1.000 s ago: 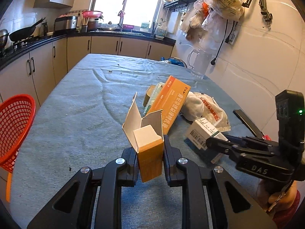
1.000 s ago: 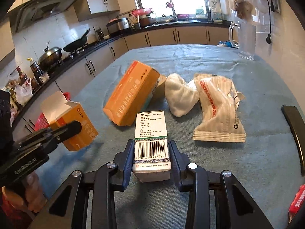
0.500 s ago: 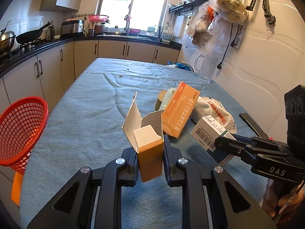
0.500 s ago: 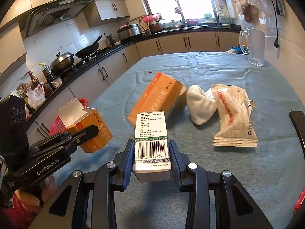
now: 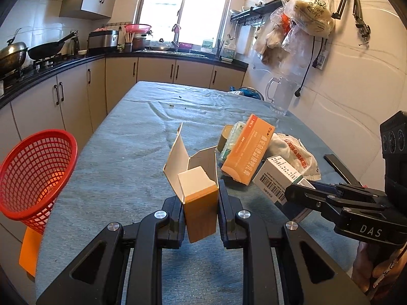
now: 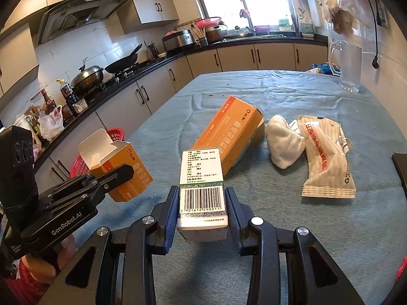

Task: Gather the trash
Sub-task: 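Carry the orange box with the left tool while the right tool carries the barcode box toward the basket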

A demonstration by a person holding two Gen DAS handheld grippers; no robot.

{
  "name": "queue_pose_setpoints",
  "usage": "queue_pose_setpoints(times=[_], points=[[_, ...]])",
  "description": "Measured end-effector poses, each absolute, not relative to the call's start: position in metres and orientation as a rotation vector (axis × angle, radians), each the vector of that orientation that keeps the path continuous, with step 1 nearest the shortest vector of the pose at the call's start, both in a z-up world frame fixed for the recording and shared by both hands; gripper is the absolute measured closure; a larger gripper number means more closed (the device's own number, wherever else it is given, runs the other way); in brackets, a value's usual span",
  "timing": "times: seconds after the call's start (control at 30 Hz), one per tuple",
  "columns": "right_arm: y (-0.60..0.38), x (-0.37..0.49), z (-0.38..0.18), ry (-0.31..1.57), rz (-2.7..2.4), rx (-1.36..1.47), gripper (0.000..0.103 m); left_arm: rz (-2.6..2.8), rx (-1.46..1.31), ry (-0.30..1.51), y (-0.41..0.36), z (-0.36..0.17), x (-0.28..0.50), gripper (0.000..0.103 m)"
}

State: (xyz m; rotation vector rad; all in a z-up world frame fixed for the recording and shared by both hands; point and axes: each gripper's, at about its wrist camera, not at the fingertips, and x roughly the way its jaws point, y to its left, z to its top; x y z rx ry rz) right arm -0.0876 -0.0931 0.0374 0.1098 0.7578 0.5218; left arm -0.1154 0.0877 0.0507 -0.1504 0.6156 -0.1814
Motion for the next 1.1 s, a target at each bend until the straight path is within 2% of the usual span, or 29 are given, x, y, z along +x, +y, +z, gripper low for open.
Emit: queue_pose_setpoints(times=[0.63,1.1], points=[[-0.054,-0.087,0.049,0.758,0.579,0.081,0.065,-0.122,-0.204,0.572,0.121,0.060,-0.127,0.083],[0.009,-0.079,0.064,0.770,0.704,0.059,0.065,0.023,-0.276,0.490,0.207,0.079,-0.149,0.083]])
